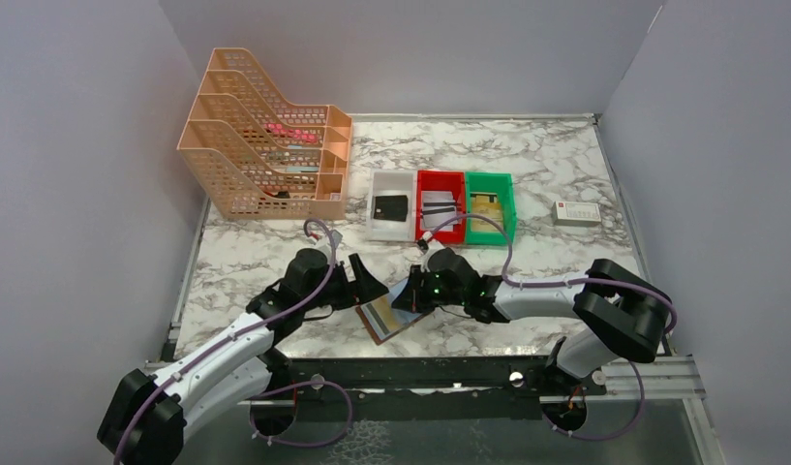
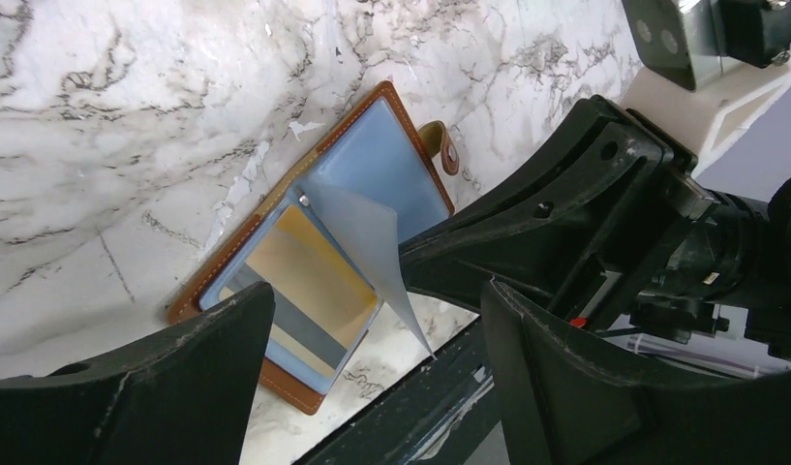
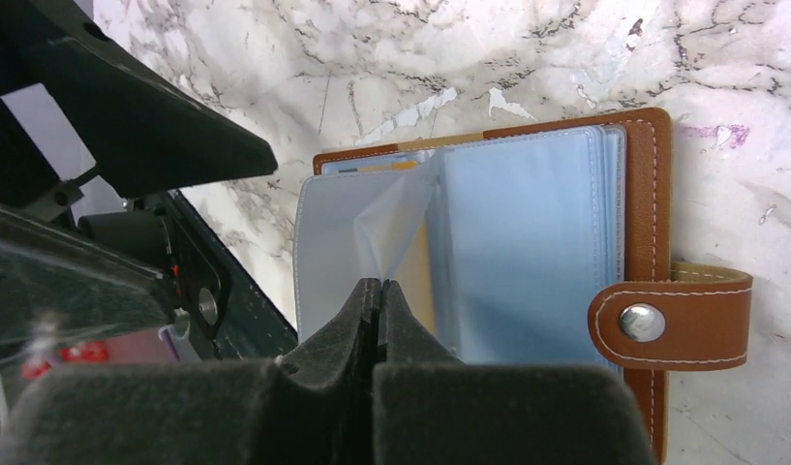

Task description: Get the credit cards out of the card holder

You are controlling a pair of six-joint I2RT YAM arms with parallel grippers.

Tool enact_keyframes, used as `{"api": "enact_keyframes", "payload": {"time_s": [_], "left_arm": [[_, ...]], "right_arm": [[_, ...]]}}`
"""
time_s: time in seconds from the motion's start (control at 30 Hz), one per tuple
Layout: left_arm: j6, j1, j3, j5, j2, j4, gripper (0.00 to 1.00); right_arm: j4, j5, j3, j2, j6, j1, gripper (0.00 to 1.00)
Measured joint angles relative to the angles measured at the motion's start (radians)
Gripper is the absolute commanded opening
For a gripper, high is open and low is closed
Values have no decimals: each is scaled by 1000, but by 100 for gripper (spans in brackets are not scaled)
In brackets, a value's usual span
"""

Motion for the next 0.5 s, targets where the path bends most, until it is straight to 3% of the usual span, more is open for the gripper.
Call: {"api": "enact_keyframes", "payload": {"time_s": [0.3,0.5], "left_arm": [[-103,-19,-59,19,16,151,69],[-140,-19,-68,19,-9,193,50]], "right_arm": [[11,-14,-4,0,8,-11,1],[14,-14,-5,1,8,-14,1]]}}
